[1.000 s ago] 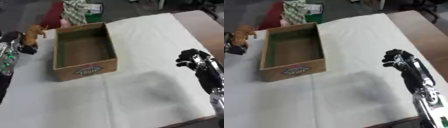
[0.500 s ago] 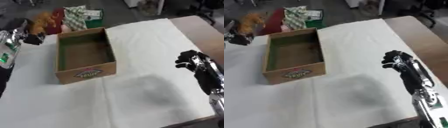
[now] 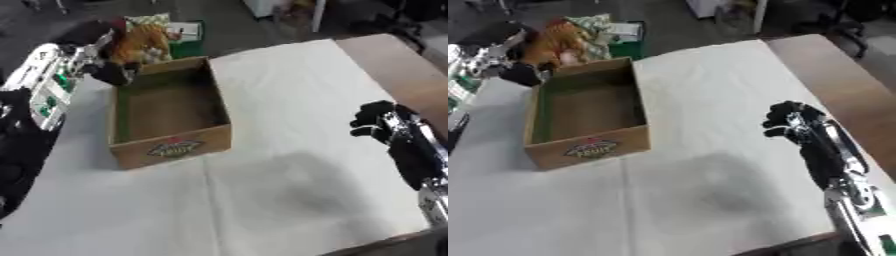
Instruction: Pick up objects on the table and place them in the box.
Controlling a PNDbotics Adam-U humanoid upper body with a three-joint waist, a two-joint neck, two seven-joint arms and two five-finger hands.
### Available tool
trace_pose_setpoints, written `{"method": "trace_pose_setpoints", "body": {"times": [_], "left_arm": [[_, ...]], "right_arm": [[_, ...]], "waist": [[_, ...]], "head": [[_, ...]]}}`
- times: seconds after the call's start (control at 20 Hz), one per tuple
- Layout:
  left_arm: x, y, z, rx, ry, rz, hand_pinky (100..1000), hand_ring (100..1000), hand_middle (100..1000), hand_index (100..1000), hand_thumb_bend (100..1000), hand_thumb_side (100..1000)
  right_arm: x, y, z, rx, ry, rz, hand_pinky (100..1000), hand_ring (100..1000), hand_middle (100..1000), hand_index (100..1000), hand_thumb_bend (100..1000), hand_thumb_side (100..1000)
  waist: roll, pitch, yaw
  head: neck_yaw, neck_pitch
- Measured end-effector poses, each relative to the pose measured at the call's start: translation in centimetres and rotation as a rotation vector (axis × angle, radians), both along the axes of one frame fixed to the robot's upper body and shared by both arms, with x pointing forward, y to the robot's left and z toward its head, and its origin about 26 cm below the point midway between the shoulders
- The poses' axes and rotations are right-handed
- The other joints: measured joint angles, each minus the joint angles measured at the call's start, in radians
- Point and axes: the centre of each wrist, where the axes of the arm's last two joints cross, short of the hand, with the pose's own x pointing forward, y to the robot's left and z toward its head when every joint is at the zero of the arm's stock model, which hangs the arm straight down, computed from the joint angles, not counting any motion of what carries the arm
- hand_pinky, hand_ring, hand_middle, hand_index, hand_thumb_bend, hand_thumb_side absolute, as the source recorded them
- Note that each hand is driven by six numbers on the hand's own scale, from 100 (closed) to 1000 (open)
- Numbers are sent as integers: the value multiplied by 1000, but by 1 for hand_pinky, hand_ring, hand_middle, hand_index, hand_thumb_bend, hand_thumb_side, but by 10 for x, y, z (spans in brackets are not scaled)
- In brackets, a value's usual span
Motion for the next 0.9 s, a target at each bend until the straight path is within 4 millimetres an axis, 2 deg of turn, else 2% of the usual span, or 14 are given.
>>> {"method": "trace_pose_setpoints", "body": {"times": [0.3,0.6,0.7,0.8,0.9], "left_arm": [[4,-7,-24,59,76,13,588,500,480,629,100,167],[8,-4,-44,91,129,49,613,566,560,695,100,168],[8,-4,-47,97,138,51,631,603,598,725,158,167],[8,-4,-49,99,143,50,669,662,657,755,258,319],[8,-4,-49,98,139,46,732,743,736,791,413,536]], "right_arm": [[0,1,-1,0,3,2,631,645,594,677,100,608],[0,1,-1,-1,7,6,631,646,594,677,100,609],[0,1,-1,-1,7,6,631,646,594,677,100,609],[0,1,-1,-1,7,6,631,647,595,677,100,609],[0,1,-1,-1,7,6,631,647,595,677,100,609]], "waist": [[1,0,-3],[1,0,-3],[1,0,-3],[1,0,-3],[1,0,-2]], "head": [[0,0],[-2,0],[-2,0],[-2,0],[-2,0]]}}
